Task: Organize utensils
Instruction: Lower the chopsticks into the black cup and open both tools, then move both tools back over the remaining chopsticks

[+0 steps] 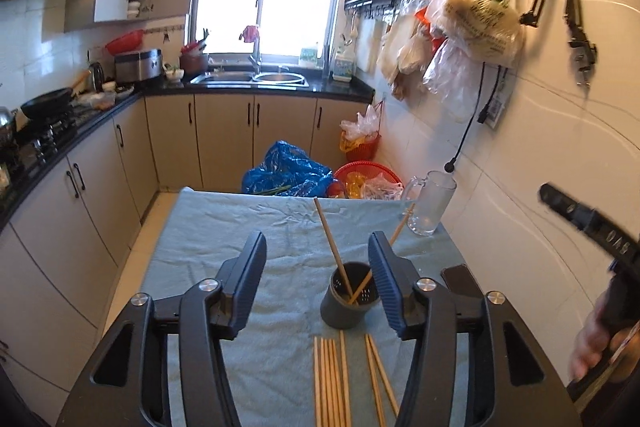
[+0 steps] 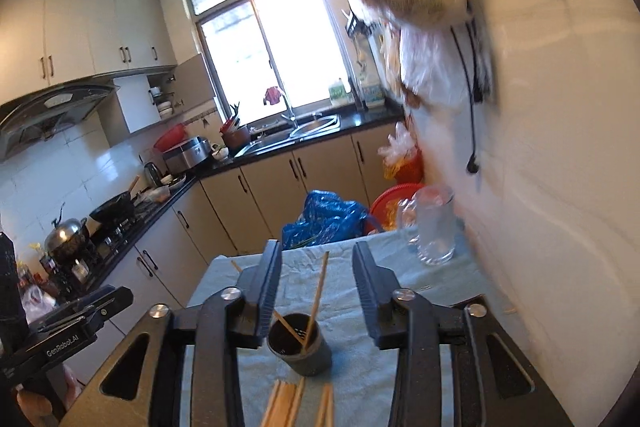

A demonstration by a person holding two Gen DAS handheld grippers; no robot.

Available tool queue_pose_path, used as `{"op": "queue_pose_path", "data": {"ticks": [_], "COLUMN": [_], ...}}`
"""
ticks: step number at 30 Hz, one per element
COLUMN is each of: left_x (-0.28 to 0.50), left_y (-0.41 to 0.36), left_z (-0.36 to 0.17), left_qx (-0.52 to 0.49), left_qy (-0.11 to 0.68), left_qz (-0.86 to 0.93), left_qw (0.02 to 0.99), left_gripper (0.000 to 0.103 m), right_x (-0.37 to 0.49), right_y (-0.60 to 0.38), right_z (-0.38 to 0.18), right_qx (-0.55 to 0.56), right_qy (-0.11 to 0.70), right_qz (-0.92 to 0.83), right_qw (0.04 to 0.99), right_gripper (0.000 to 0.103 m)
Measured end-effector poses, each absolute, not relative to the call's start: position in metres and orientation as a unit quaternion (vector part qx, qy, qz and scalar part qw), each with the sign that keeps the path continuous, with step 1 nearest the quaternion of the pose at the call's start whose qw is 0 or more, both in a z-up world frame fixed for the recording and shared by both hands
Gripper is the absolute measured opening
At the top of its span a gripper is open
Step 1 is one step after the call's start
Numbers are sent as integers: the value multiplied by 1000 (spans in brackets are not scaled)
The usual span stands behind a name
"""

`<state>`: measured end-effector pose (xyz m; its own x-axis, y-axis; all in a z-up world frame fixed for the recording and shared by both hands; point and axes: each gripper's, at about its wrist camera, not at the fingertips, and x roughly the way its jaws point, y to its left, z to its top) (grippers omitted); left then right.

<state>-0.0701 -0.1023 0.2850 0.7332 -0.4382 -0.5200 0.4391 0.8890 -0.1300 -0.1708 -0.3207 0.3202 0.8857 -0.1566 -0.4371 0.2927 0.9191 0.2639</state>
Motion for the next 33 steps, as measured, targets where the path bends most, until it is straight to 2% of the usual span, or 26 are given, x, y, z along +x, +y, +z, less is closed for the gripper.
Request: {"op": "queue_pose_path", "data": {"ticks": [1,3,7,11,16,17,19,21,29,33], "left_x": [-81,-98,-125,-133,-108,-101,-88,-76,-50,-42], "left_y": [-97,-91,-79,-76,-84,-87,-93,-99,-129,-135], "left_z": [285,283,257,208,136,122,93,69,30,22], "left_qx": [3,9,27,37,42,40,33,28,54,63], "left_qy": [275,273,290,338,415,433,467,493,516,517], "left_qz": [-236,-237,-244,-252,-245,-248,-248,-250,-261,-261], "left_qw": [932,932,925,906,875,866,848,833,814,813], "left_gripper": [58,64,68,68,68,67,56,41,32,16], "right_x": [-179,-206,-243,-265,-256,-252,-239,-229,-187,-174], "right_y": [-318,-314,-309,-308,-300,-296,-294,-290,-274,-271], "right_z": [326,338,336,295,200,176,139,109,55,47], "right_qx": [154,124,79,60,78,90,119,136,138,121], "right_qy": [207,207,236,307,414,433,458,471,483,488], "right_qz": [-122,-134,-153,-144,-105,-89,-60,-42,-32,-42], "right_qw": [958,961,956,939,901,893,879,870,864,864], "right_gripper": [53,59,73,74,72,69,54,50,47,40]}}
